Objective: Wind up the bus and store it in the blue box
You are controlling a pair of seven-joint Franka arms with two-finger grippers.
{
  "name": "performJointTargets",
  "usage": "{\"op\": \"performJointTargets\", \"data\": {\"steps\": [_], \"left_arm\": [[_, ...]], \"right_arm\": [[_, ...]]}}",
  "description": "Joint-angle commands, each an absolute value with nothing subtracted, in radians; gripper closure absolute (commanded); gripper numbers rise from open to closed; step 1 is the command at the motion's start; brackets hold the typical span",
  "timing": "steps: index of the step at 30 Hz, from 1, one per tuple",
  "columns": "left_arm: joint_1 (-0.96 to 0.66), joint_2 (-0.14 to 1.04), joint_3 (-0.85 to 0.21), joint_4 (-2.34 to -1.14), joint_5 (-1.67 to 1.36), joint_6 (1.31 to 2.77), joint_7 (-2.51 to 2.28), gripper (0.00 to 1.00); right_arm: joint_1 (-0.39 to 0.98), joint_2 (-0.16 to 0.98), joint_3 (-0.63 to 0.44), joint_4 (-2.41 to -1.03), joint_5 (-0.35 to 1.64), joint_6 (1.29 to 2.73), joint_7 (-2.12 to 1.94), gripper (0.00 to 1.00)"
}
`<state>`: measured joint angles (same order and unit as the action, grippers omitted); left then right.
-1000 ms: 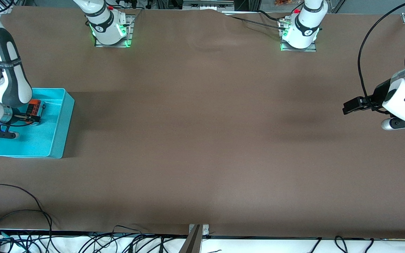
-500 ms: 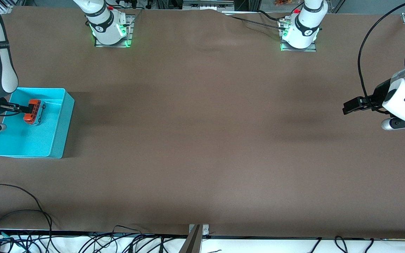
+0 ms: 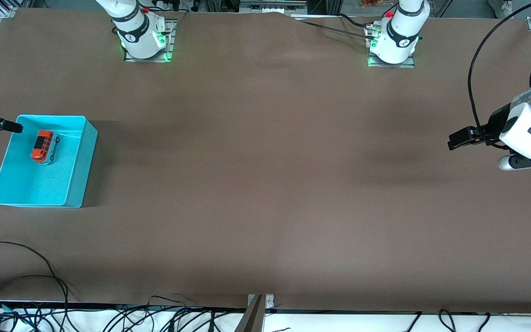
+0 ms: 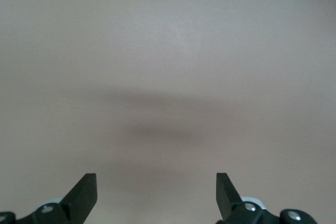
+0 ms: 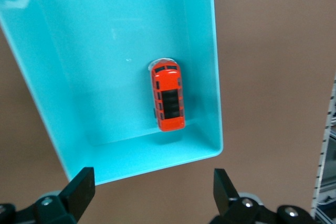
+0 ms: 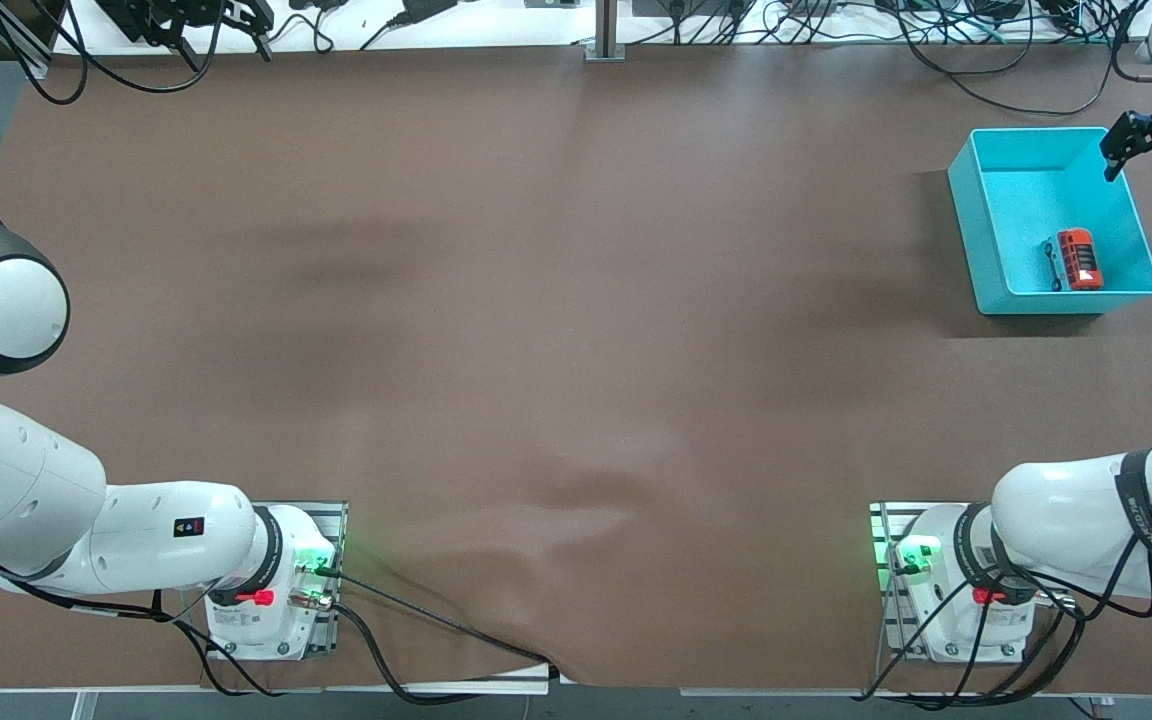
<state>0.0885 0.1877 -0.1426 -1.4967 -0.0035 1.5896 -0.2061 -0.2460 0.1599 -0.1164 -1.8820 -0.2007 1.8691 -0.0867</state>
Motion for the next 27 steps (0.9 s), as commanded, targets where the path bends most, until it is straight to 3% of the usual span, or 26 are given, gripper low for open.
{"op": "performJointTargets", "data": {"steps": [1, 9, 15, 21, 27], "left_arm": [[0.087, 0.181, -0.140, -1.499, -0.031, 1.582, -0.187, 0.00], [0.087, 0.181, -0.140, -1.499, -0.031, 1.582, -0.187, 0.00], [0.087, 0.181, -0.140, -1.499, -0.031, 1.582, -0.187, 0.00], [0.087, 0.183, -0.140, -1.499, -0.031, 1.582, -0.187, 0.00], [0.087, 0.183, -0.140, -1.499, -0.031, 1.582, -0.187, 0.00]], "right_arm": [[-0.244, 0.083, -0.115, -1.898, -0.129, 1.826, -0.081, 0.00], [-0.201, -0.009, -0.127, -1.893, -0.049, 1.760, -0.080, 0.00], [-0.088, -0.041, -0.190, -1.882, -0.049, 1.747, -0.078, 0.00], [-0.029, -0.040, -0.202, -1.829, -0.049, 1.709, -0.075, 0.00], [-0.002, 0.018, -0.201, -1.697, -0.040, 1.583, -0.075, 0.00]]}}
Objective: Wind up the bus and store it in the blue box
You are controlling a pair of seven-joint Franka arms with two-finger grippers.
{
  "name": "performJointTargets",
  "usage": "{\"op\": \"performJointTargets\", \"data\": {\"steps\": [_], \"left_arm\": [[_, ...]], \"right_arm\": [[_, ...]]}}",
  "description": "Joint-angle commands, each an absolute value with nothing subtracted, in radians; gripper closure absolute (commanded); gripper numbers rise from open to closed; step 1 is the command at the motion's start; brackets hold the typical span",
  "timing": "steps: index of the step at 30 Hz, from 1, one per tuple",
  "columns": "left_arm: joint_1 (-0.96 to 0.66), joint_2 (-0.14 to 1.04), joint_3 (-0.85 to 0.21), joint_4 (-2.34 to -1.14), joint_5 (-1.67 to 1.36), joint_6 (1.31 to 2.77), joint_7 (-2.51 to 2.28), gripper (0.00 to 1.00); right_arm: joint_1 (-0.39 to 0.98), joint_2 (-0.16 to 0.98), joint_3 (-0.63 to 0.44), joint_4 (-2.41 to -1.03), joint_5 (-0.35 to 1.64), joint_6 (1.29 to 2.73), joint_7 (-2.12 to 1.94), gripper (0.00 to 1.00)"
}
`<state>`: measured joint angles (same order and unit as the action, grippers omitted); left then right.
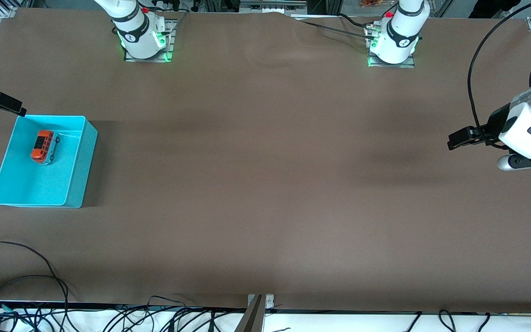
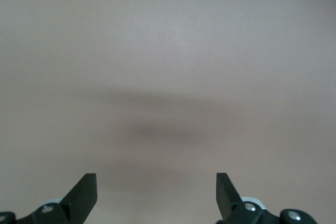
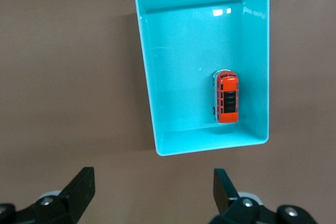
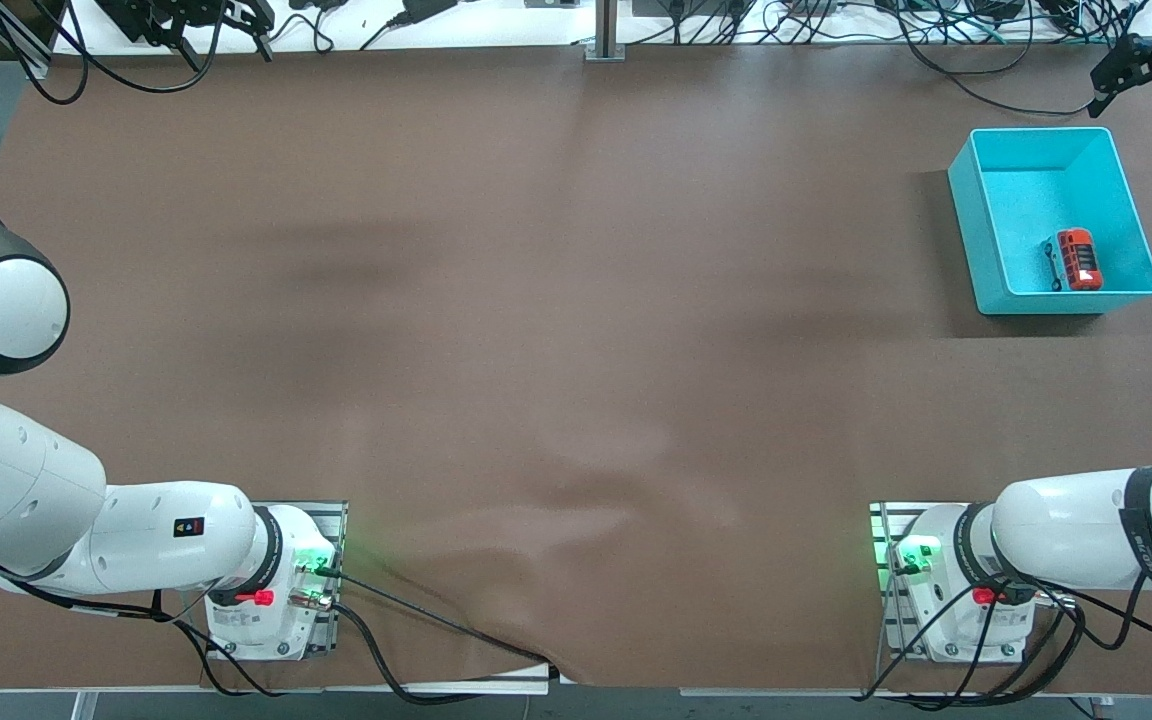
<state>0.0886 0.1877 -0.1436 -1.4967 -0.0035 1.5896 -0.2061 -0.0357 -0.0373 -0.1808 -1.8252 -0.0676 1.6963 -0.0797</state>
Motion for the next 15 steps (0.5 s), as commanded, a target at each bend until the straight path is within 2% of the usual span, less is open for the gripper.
{"op": "performJointTargets", "data": {"steps": [1, 4, 15], "left_arm": [[0.087, 0.181, -0.140, -1.499, -0.031, 1.582, -0.187, 0.00], [0.087, 0.181, -0.140, -1.497, -0.031, 1.582, -0.187, 0.00], [0.087, 0.181, -0.140, -1.497, -0.031, 1.582, -0.187, 0.00]], "right_arm": [[0.003, 0.029, -0.201, -1.671, -0.029, 1.565, -0.074, 0.00], [0.011, 0.043, -0.198, -1.625, 0.012, 1.540, -0.072, 0.00], [0.092, 0.026, -0.198, -1.617, 0.031, 1.506, -0.066, 0.00]]}}
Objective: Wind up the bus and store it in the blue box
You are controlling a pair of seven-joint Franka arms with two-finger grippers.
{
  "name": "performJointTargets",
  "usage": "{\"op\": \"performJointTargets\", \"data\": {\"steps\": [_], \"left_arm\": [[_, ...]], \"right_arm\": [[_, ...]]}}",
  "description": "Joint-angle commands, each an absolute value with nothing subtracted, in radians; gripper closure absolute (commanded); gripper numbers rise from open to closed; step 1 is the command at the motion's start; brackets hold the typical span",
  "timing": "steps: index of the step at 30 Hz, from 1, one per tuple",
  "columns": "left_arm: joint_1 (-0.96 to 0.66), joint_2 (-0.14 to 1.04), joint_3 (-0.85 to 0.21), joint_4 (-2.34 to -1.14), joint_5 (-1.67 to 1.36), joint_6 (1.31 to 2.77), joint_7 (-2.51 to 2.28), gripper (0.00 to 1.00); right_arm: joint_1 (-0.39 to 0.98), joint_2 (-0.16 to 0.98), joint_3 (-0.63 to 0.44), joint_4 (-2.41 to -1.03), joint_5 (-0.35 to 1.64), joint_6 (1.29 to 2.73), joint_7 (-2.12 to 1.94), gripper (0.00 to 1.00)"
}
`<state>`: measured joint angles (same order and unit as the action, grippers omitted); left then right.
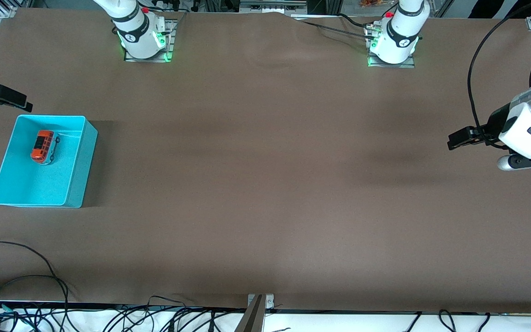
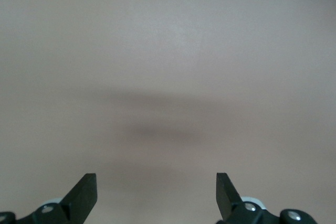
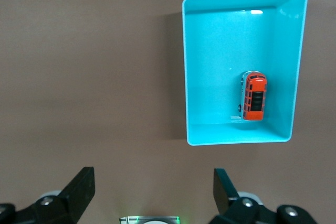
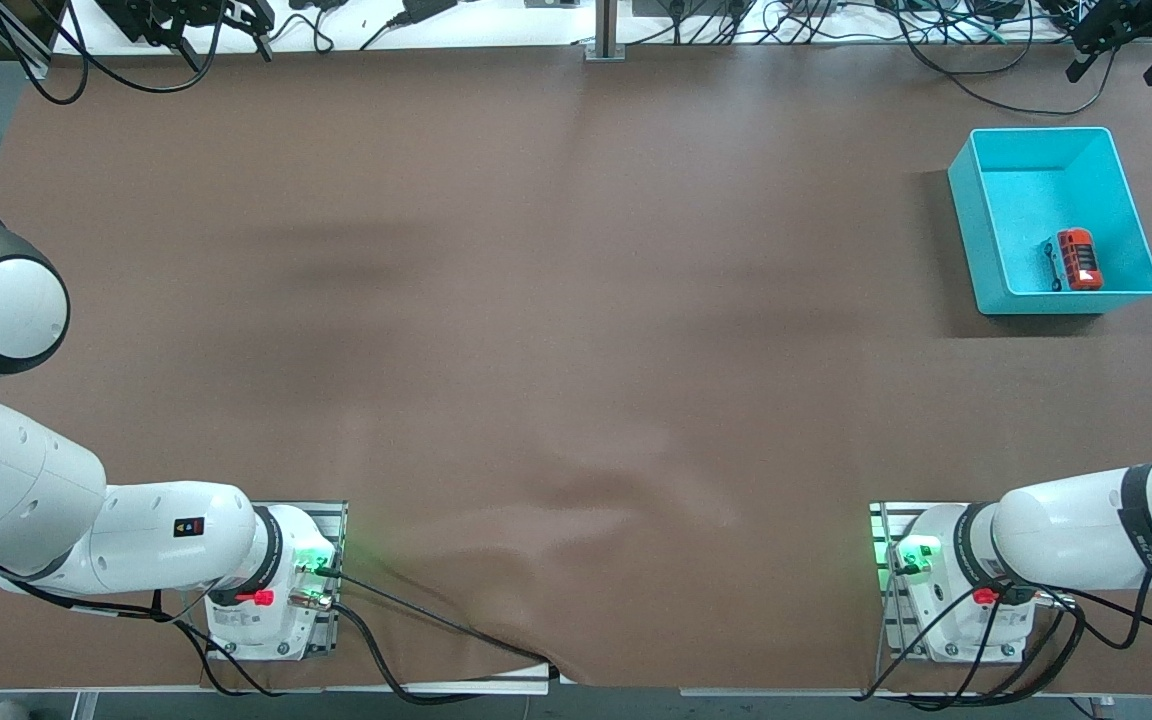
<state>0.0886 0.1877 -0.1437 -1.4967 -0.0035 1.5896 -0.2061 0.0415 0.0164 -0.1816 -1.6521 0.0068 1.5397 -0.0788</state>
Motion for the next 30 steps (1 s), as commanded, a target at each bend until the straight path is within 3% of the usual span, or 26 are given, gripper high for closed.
{"op": "performJointTargets", "data": {"steps": [1, 30], "left_arm": [[0.087, 0.181, -0.140, -1.497, -0.031, 1.582, -0.187, 0.00], [0.087, 0.181, -0.141, -1.494, -0.031, 1.582, -0.187, 0.00]], "right_arm": [[0.103, 0.026, -0.199, -1.614, 0.031, 1.506, -0.061, 0.00], [0.115, 0.018, -0.153, -1.609, 0.015, 1.502, -0.028, 0.00]]}}
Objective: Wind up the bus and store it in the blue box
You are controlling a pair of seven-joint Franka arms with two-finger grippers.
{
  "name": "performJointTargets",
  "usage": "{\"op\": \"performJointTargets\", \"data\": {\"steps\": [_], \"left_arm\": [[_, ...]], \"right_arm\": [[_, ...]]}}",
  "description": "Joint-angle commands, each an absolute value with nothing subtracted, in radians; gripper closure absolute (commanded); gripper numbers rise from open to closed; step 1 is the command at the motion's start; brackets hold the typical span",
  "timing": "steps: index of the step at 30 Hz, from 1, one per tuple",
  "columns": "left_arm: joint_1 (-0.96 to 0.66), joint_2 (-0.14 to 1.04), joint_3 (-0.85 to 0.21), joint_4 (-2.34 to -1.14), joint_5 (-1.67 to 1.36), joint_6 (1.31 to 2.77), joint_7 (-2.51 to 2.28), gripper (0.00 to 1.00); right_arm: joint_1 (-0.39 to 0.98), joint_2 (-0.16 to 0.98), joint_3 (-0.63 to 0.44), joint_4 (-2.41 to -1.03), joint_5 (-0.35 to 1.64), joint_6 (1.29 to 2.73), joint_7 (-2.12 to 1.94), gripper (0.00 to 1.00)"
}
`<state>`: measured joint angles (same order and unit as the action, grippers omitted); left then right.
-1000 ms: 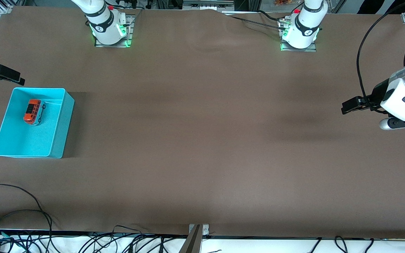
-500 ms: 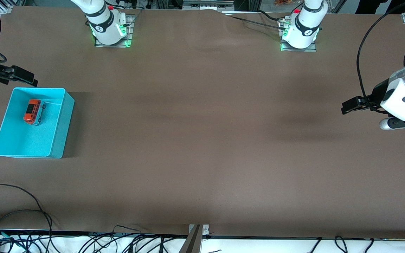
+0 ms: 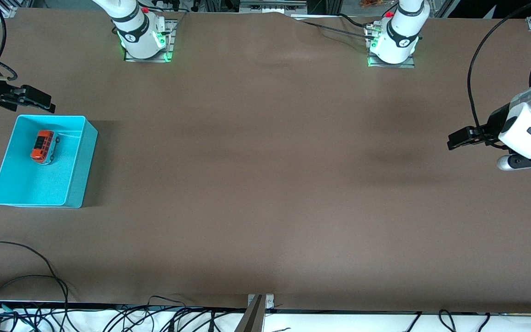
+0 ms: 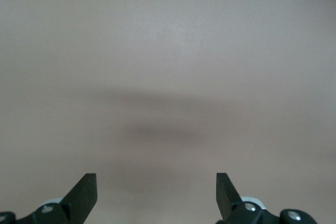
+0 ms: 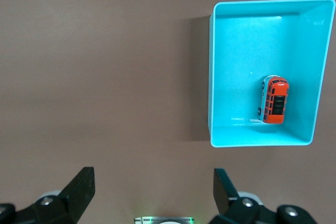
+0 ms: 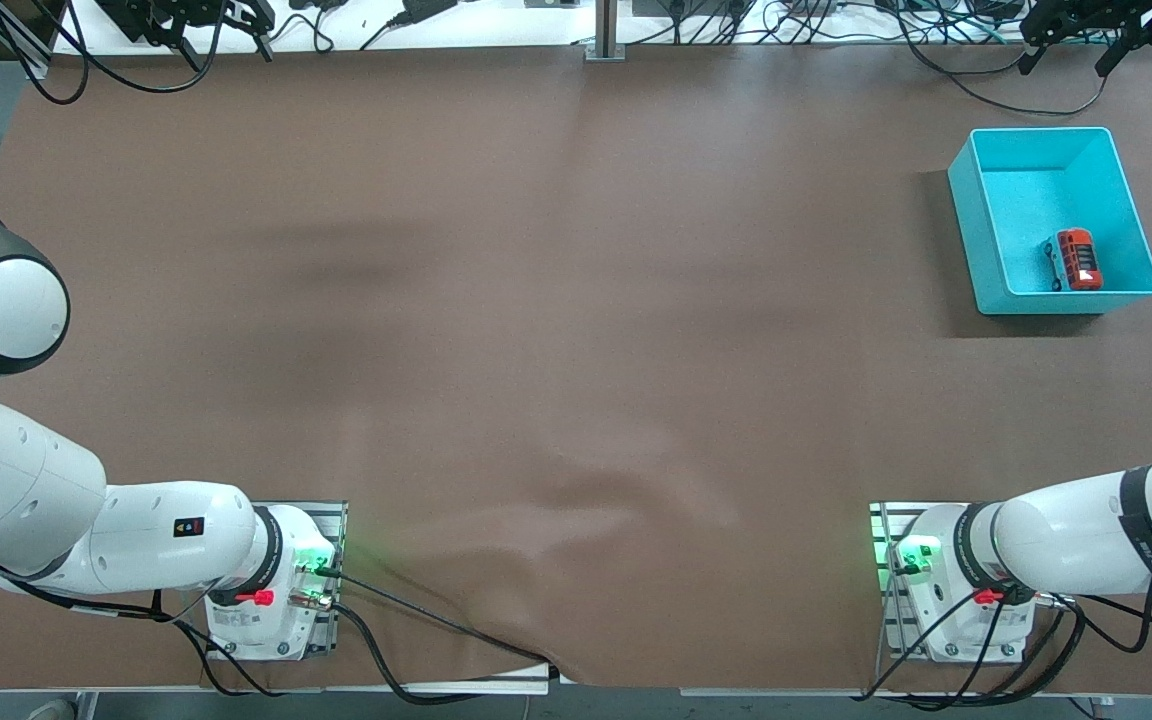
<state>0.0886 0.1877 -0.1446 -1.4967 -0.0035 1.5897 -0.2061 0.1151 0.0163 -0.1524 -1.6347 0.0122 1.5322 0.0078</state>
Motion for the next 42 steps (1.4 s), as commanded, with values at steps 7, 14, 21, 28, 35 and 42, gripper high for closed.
{"op": "performJointTargets", "data": {"steps": [7, 14, 21, 28, 35, 42], "left_arm": [[0.087, 0.183, -0.141, -1.494, -0.031, 1.582, -0.187, 0.00], [0.087, 0.181, -0.141, -1.491, -0.031, 1.583, -0.186, 0.00], [0.090, 0.172, -0.141, -1.482, -0.025, 1.595, -0.172, 0.00], [0.095, 0.156, -0.140, -1.479, -0.021, 1.605, -0.169, 0.00], [0.104, 0.149, -0.133, -1.450, -0.031, 1.608, -0.075, 0.00], [0.112, 0.149, -0.133, -1.445, -0.028, 1.609, -0.072, 0.00]], "right_arm": [[0.114, 0.018, -0.153, -1.609, 0.015, 1.493, -0.055, 0.00], [0.114, 0.012, -0.155, -1.609, 0.015, 1.490, -0.057, 0.00], [0.114, 0.012, -0.153, -1.603, 0.014, 1.477, -0.057, 0.00], [0.114, 0.014, -0.152, -1.592, -0.008, 1.460, -0.055, 0.00], [0.115, 0.018, -0.150, -1.588, -0.014, 1.450, -0.052, 0.00], [0.115, 0.015, -0.153, -1.583, -0.021, 1.447, -0.054, 0.00]]}}
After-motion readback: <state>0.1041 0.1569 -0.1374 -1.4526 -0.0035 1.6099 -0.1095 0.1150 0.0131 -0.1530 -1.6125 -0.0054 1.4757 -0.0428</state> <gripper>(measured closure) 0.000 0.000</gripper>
